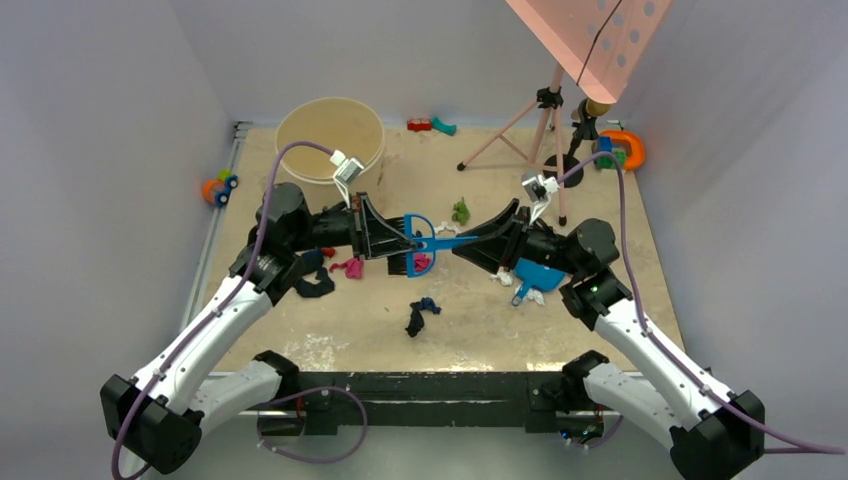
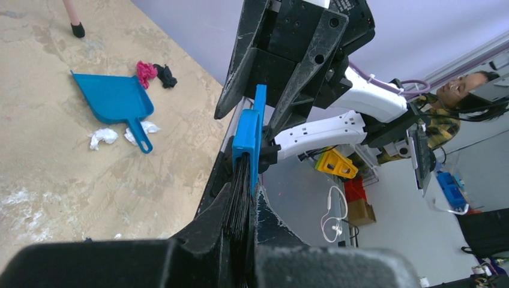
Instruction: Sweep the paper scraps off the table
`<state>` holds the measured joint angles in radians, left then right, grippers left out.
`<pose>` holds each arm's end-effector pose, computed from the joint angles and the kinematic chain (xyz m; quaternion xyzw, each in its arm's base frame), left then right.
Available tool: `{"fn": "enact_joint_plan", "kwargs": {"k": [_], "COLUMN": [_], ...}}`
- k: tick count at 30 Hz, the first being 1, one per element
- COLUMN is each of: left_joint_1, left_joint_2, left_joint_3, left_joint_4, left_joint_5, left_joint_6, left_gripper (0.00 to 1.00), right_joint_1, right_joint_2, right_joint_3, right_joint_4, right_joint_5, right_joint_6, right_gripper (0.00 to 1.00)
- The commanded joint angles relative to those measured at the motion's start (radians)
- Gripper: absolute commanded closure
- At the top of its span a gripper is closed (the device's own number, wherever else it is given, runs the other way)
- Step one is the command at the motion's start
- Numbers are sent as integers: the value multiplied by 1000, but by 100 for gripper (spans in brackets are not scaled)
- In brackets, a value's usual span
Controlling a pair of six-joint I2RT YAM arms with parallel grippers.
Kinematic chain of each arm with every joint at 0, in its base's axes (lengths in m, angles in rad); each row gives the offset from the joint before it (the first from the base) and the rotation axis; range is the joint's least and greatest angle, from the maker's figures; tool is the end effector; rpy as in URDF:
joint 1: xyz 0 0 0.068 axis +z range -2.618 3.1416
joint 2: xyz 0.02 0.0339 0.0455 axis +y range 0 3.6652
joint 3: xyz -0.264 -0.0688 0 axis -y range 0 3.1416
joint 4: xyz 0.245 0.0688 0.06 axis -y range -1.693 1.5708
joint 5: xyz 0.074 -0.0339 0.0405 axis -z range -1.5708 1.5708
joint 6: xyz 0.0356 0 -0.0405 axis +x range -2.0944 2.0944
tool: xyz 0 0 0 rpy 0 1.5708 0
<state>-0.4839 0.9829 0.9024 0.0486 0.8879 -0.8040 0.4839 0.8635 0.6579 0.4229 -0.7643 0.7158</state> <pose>0.1810 -0.1263 0.3702 0.1916 0.6880 -0.6239 0.3172 0.1637 0.1139 0.3444 -0.2216 0.6108 0.6011 0.4652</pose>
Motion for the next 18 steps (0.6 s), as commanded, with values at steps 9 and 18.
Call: {"fn": "enact_joint_plan", "kwargs": {"k": [9, 18], "left_joint_1": [1, -2], "left_joint_2": [12, 28], "left_joint_3": [-39, -40], "left_joint_4": [130, 148], "left_joint_5": [20, 16], "left_joint_6": [-57, -66], "left_gripper": [100, 100], "right_joint_1": [-2, 2], "right_joint_2": [8, 33], "right_joint_3": [-15, -5], "right_joint_4": [177, 190], "right_joint_5": [-25, -33], "right_joint_6": [97, 105], "right_gripper": [57, 60]}}
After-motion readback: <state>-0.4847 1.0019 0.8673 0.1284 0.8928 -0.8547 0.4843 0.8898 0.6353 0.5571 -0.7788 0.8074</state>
